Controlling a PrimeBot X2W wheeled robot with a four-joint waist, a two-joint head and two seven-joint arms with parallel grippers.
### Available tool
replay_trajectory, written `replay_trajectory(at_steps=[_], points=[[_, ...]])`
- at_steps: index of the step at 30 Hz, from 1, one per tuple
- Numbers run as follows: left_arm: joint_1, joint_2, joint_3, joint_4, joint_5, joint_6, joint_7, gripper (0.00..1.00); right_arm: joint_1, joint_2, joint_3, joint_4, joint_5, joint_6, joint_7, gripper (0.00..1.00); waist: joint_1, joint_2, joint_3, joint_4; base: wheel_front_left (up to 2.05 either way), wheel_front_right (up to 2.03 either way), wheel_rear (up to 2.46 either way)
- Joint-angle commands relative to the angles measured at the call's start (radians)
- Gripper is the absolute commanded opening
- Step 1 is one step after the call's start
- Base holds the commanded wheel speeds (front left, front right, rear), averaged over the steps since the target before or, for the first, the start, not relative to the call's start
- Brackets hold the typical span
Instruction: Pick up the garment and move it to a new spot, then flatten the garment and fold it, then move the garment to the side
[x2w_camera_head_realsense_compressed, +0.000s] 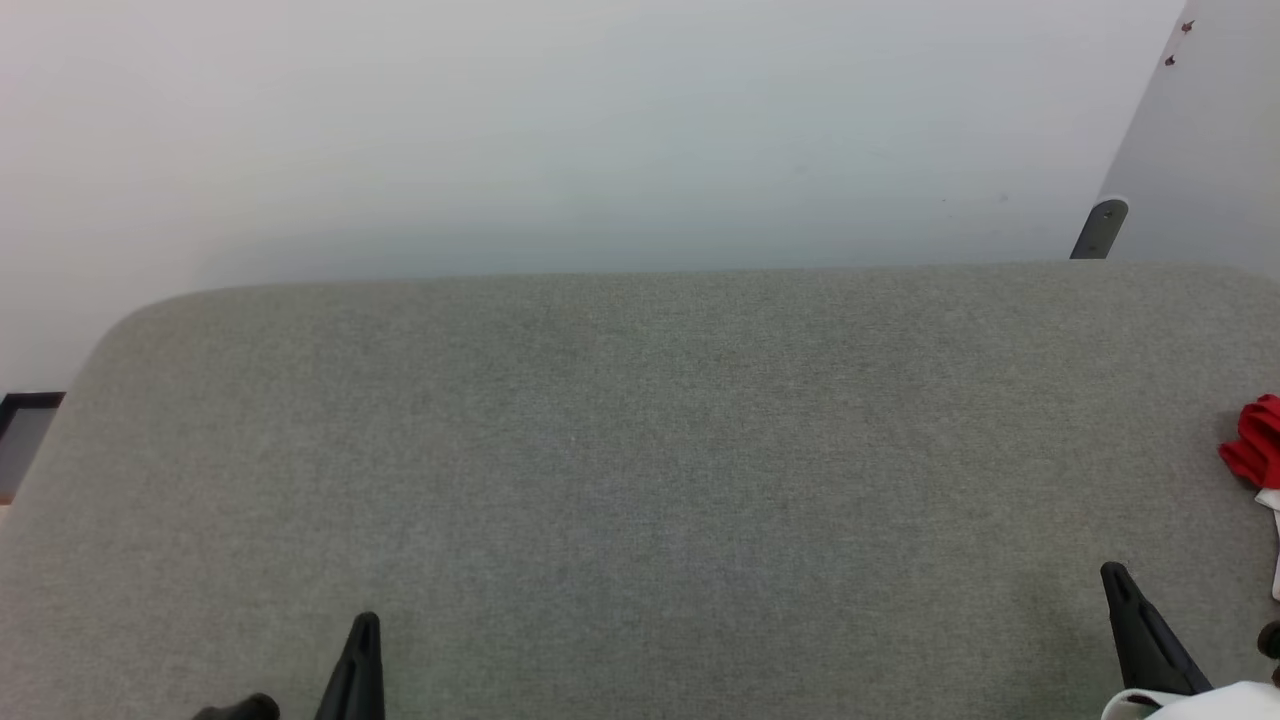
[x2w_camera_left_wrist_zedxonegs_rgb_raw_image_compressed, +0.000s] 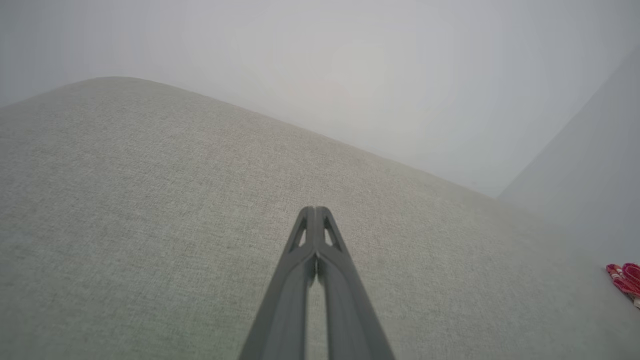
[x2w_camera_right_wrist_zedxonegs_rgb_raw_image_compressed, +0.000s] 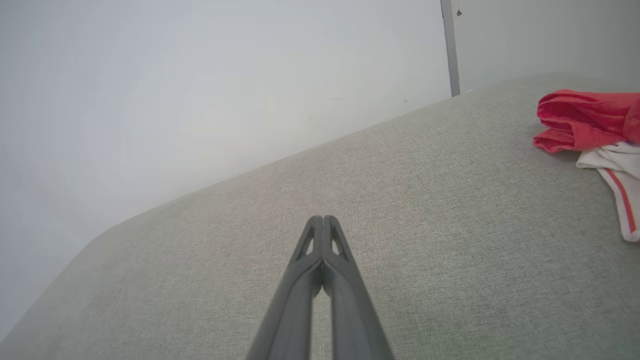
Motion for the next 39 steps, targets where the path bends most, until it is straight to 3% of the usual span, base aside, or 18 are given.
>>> replay_trajectory(at_steps=[1,39], points=[[-0.029,0.006,0.004,-0.011,-0.036,-0.001,0.007,0.00,-0.033,-0.002,-0.014,-0.011,0.033,0.000,0.006,0.00,0.0000,0.0000,0.000,0.000,0.00,0.00,0.00],[-0.132,0.010,0.025,0.037,-0.587,-0.002,0.153,0.00,-0.103,0.087,-0.077,0.034,0.467,0.000,0.108,0.00,0.0000,0.0000,0.010,-0.003,0.00,0.00,0.00]])
